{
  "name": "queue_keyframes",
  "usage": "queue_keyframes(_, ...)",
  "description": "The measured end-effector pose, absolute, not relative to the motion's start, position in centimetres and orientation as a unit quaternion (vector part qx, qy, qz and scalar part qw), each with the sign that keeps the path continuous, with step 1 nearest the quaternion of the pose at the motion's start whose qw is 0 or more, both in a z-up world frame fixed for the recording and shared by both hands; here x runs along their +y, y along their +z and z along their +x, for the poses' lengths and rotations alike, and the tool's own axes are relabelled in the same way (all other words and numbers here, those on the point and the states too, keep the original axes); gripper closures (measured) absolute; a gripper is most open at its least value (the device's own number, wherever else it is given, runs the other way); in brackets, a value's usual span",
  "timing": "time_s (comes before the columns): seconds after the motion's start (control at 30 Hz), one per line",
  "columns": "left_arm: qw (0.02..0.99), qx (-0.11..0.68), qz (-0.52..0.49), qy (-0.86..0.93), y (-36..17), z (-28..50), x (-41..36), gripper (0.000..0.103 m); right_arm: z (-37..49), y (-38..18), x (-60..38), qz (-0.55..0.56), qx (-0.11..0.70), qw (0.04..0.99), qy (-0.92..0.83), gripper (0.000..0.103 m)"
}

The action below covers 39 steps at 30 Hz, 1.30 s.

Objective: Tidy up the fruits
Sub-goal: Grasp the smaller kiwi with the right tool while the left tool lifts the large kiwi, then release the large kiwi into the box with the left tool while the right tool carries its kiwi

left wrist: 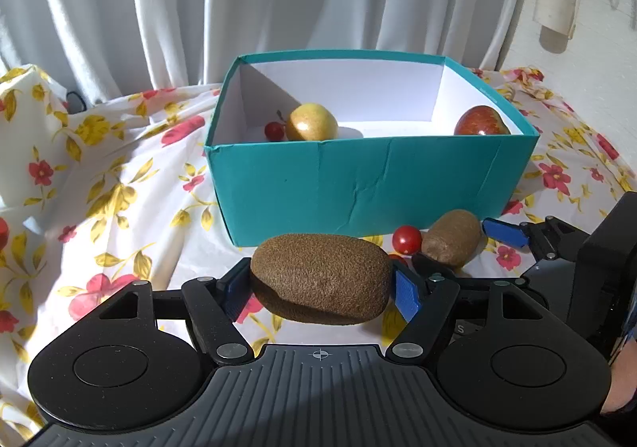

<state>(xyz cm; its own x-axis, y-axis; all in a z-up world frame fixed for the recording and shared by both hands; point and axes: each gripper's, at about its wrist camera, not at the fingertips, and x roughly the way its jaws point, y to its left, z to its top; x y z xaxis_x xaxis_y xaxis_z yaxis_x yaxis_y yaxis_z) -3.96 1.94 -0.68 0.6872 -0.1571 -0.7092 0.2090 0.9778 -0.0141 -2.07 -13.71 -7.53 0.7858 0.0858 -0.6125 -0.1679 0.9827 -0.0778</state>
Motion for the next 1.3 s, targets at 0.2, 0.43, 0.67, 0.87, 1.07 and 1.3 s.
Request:
queue_keyframes(0.2, 0.917, 0.385, 0.036, -0.100, -0.7, -3.7, 1.9, 0.027, -1.1, -7.9, -13.5, -0.051, 0.321, 0.942, 0.084, 0.027)
queue_keyframes(0.43, 0.916, 0.385, 0.038, -0.101, -0.7, -3.4, 1.7, 0.027, -1.5, -7.7, -13.6, -0.051, 0.317, 0.943, 0.089, 0.035)
queue_keyframes(0.67, 0.920, 0.378, 0.040, -0.100, 0.4, -3.0, 1.4, 0.027, -3.1, -5.2, -15.0, -0.031, 0.299, 0.952, 0.057, 0.035)
queue_keyframes(0.87, 0.926, 0.364, 0.045, -0.091, 2.3, -2.1, 0.6, 0.027, -4.6, -1.7, -16.2, -0.024, 0.265, 0.964, 0.025, 0.035)
queue_keyframes(1.07, 0.933, 0.345, 0.045, -0.094, 4.5, -1.0, -0.3, 0.027, -5.6, 1.2, -17.3, -0.013, 0.235, 0.972, -0.002, 0.035)
queue_keyframes(1.3, 0.942, 0.319, 0.041, -0.091, 6.7, 0.3, -1.0, 0.027, -6.7, 3.2, -18.0, -0.010, 0.213, 0.977, -0.023, 0.035)
